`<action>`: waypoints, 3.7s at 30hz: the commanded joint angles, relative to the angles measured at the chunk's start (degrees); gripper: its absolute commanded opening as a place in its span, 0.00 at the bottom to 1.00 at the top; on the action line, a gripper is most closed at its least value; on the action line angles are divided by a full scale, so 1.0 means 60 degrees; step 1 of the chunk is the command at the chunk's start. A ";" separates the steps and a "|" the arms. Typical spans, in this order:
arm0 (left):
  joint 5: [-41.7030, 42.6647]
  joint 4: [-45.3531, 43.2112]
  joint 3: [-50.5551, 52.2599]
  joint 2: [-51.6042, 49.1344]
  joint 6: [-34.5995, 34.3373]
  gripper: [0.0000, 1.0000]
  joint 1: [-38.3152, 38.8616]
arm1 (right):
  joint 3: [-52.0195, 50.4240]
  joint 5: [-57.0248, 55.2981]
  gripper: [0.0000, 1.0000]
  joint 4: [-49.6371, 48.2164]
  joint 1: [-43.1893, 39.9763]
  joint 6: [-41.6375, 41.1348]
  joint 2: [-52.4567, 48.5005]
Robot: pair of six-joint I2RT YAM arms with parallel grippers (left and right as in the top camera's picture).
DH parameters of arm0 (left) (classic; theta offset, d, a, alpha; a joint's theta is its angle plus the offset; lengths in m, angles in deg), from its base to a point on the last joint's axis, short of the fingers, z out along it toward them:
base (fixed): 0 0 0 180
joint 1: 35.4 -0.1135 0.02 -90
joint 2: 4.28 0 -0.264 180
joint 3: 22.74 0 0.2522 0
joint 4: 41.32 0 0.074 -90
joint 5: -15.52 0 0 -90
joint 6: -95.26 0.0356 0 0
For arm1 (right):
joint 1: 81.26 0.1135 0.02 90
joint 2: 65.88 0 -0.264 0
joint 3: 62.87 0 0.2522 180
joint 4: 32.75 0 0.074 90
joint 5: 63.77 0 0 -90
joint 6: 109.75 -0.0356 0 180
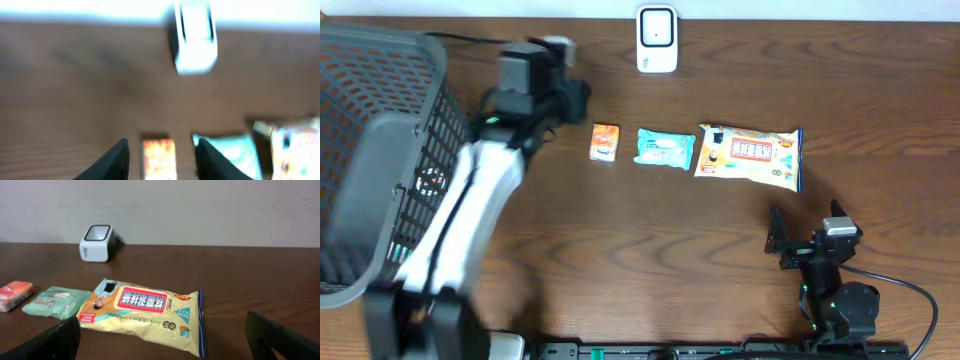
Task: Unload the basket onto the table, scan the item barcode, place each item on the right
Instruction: 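Lower the orange pack onto the table and open the left gripper, then swing the left gripper back into the basket and grasp the white-green tissue pack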
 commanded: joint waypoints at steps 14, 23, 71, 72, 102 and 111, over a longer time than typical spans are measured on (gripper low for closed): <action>-0.5617 0.1501 -0.0178 0.3963 -0.3614 0.61 -0.5293 | -0.0011 0.0000 0.99 0.0029 -0.0029 -0.0098 0.0015; -0.5610 0.3570 -0.0178 0.2131 -0.4197 0.61 -0.7876 | -0.0011 0.0000 0.99 0.0029 -0.0029 -0.0098 0.0015; -0.3778 0.6320 0.0033 -0.2932 -0.4896 0.64 -0.8021 | -0.0011 0.0000 0.99 0.0029 -0.0029 -0.0098 0.0015; -0.3778 0.6324 0.0051 -0.3002 -0.4896 0.63 -0.8021 | -0.0011 0.0000 0.99 0.0029 -0.0029 -0.0098 0.0015; -0.3738 0.6768 -0.1759 -0.0011 -0.5319 0.07 -0.8021 | -0.0011 0.0004 0.99 0.0029 -0.0029 -0.0098 0.0015; -0.2273 0.5144 -0.1796 0.3945 -0.5971 0.08 -0.8018 | -0.0011 0.0000 0.99 0.0029 -0.0029 -0.0098 0.0015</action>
